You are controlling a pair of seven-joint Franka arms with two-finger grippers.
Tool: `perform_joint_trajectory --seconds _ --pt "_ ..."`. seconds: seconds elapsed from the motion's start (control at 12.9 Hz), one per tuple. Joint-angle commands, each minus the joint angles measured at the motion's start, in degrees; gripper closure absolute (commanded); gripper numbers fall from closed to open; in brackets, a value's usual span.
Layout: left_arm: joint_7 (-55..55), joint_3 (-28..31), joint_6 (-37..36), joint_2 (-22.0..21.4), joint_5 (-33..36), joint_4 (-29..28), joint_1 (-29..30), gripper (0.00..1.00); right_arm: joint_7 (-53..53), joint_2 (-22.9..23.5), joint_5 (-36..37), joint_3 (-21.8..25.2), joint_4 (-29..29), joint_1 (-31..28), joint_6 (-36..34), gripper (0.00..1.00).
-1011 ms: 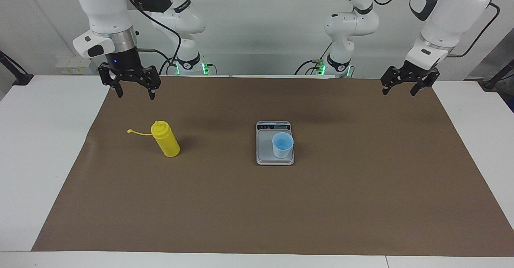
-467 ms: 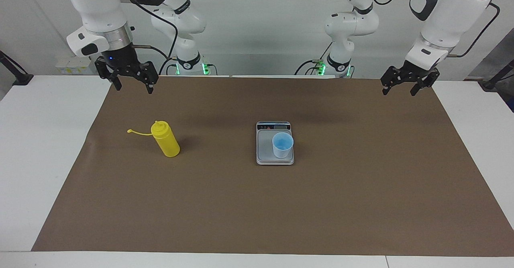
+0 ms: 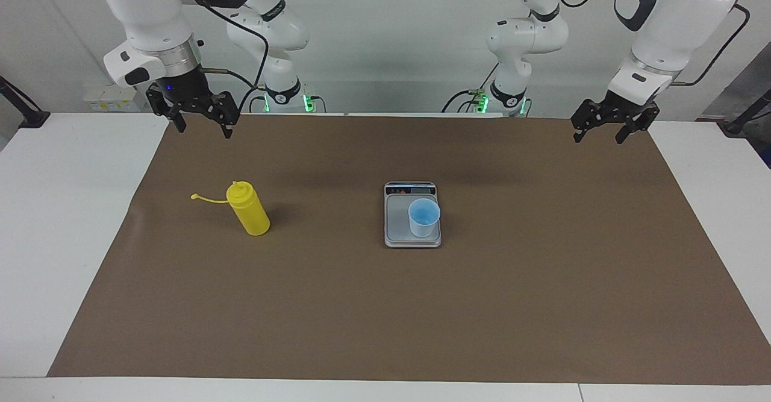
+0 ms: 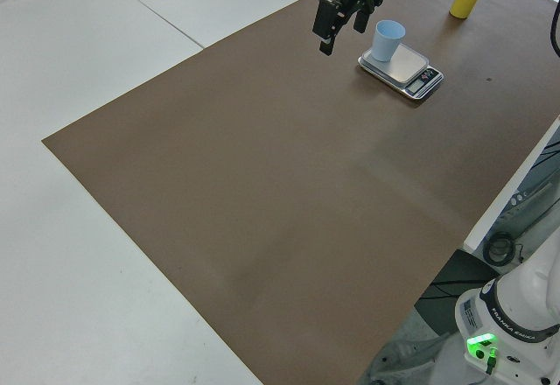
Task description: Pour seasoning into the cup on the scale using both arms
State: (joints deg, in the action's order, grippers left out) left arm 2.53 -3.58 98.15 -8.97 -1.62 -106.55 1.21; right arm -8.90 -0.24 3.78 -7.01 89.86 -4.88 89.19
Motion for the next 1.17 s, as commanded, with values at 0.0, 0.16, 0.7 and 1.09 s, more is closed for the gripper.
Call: perform_joint_trajectory --seconds 0.0,0.16,0.7,1.09 --pt "-0.3 -0.3 -0.3 -0.7 0.1 -0.4 0.5 0.0 -1.4 -0.3 -0.9 -0.7 0.2 -0.7 0.9 0.0" --pt "-0.3 -0.2 -0.3 -0.7 0.1 -0.4 0.5 0.0 -1.4 -0.4 -0.9 -0.7 0.7 -0.7 1.6 0.0" --pt "-0.3 -0.3 -0.3 -0.7 0.1 -0.4 0.5 0.0 -2.7 -0.9 -1.3 -0.7 1.5 -0.9 0.4 0.0" --pt "-0.3 -0.2 -0.3 -0.7 0.1 -0.4 0.5 0.0 -1.9 -0.9 -1.4 -0.7 1.7 -0.9 0.5 0.0"
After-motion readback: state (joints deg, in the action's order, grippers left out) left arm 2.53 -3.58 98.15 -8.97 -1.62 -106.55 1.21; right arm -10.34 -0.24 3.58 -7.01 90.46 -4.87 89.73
